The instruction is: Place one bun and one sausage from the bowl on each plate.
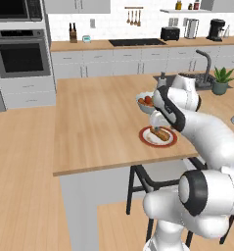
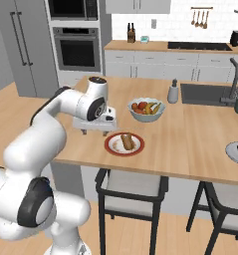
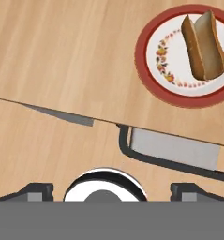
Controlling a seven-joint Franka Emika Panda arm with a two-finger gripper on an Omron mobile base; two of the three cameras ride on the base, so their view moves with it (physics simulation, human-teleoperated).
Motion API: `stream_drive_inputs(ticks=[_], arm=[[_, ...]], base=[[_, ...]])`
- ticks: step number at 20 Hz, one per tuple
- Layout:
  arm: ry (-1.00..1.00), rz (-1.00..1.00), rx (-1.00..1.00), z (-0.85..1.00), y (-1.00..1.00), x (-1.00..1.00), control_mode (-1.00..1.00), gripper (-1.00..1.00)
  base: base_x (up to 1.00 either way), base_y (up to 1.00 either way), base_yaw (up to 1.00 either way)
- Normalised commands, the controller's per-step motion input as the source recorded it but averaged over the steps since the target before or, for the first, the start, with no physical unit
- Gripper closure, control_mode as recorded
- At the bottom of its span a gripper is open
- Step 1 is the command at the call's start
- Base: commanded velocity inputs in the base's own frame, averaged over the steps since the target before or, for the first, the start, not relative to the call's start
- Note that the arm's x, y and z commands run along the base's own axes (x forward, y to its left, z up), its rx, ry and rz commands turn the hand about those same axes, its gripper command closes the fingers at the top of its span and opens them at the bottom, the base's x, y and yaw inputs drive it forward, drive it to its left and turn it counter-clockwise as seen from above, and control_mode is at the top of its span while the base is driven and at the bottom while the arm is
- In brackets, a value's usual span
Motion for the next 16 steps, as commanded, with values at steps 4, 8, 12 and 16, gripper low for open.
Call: stream_drive_inputs(ticks=[4,8,12,16], arm=[[-0.03,-0.02,0.02,0.49,0.3,-1.0,-1.0,-1.0],[-0.12,0.0,0.0,0.16,0.03,-1.0,-1.0,-1.0],[-0.12,0.01,0.0,0.02,0.0,-0.73,-1.0,-1.0],[0.0,0.0,0.0,0.0,0.0,0.0,-1.0,-1.0]], base=[[0.0,0.0,0.0],[0.0,0.0,0.0],[0.0,0.0,0.0],[0.0,0.0,0.0]])
